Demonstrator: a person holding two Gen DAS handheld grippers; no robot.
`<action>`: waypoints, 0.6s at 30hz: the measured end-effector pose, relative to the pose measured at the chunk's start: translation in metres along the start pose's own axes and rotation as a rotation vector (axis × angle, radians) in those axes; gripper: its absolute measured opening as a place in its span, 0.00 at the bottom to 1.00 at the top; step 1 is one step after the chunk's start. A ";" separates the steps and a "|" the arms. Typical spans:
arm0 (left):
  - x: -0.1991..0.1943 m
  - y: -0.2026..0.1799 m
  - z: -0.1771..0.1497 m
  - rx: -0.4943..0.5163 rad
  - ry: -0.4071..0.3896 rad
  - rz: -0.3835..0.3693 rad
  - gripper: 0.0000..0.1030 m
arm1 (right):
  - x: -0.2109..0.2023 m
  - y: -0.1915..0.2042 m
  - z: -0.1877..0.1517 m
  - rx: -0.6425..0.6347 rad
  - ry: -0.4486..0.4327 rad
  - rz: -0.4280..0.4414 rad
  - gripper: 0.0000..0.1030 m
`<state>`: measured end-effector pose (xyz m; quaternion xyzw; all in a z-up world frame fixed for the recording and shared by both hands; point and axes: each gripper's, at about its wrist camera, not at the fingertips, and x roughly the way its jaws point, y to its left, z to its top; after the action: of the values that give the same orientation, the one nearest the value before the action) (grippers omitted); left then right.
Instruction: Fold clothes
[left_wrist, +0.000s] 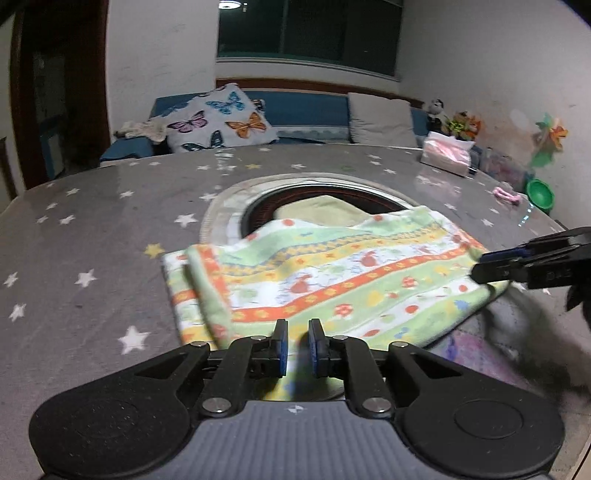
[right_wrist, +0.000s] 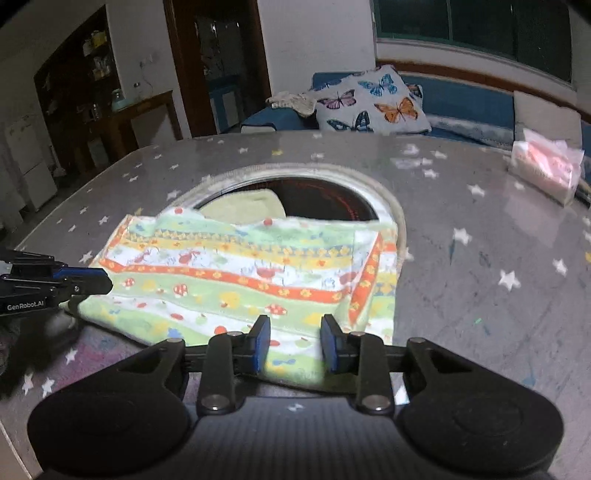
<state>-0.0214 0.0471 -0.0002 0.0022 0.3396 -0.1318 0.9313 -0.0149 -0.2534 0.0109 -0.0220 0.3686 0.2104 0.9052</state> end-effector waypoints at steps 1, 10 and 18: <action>0.000 0.003 0.002 -0.011 0.003 0.001 0.14 | -0.002 0.002 0.003 -0.011 -0.009 -0.005 0.28; 0.008 0.023 0.012 -0.032 0.015 0.055 0.14 | 0.028 -0.008 0.017 0.016 0.030 -0.023 0.29; 0.027 0.024 0.043 -0.015 0.000 0.071 0.14 | 0.042 -0.009 0.041 0.010 0.005 -0.034 0.29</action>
<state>0.0315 0.0601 0.0136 0.0075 0.3401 -0.0961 0.9354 0.0426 -0.2384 0.0108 -0.0241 0.3713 0.1932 0.9079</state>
